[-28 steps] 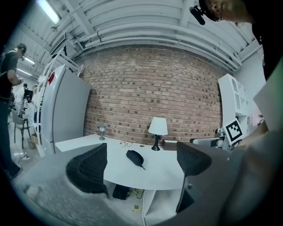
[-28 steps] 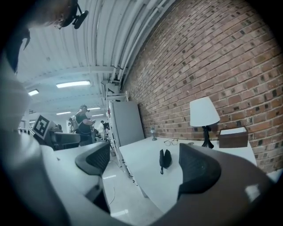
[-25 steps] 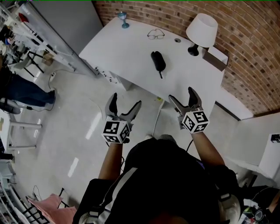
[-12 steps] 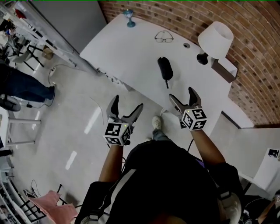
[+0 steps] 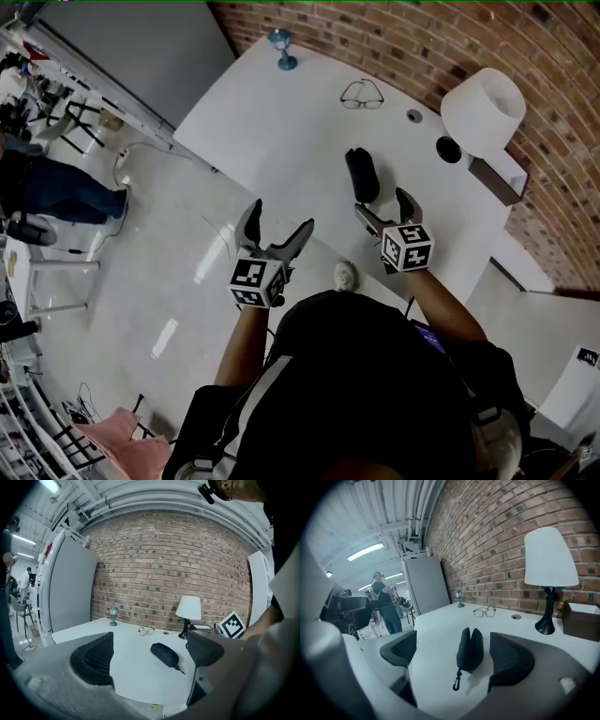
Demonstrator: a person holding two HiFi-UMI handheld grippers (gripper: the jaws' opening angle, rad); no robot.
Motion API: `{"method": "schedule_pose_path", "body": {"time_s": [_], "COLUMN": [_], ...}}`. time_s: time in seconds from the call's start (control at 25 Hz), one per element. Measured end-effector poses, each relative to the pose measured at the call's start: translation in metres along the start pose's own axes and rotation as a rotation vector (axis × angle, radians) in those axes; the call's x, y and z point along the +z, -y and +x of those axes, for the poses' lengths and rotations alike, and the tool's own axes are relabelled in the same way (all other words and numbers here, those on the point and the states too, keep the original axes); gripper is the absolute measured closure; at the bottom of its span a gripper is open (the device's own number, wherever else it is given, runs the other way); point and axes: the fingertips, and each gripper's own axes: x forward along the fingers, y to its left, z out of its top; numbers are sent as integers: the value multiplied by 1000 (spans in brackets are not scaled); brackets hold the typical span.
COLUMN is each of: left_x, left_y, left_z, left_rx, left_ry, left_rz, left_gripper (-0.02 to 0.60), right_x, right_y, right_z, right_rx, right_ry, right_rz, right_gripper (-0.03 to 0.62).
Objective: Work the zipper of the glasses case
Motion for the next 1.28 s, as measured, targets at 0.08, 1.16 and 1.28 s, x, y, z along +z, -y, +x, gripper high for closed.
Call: {"method": "schedule_pose_path", "body": {"time_s": [0.08, 1.16, 1.28], "left_x": [1, -14, -19], "left_y": [-4, -55, -59], "left_z": [14, 115, 120], "left_rx": [8, -130, -136], "left_ry": [-9, -152, -163], "left_rz": [1, -8, -6], "left_gripper": [97, 98, 98], "right_x": [-5, -68, -79], "right_y": [8, 49, 53], "right_z": [16, 124, 129], "right_rx": [9, -143, -158], "right_ry": [-45, -437, -479], "right_rz": [37, 119, 118], "right_gripper": [131, 126, 126]}}
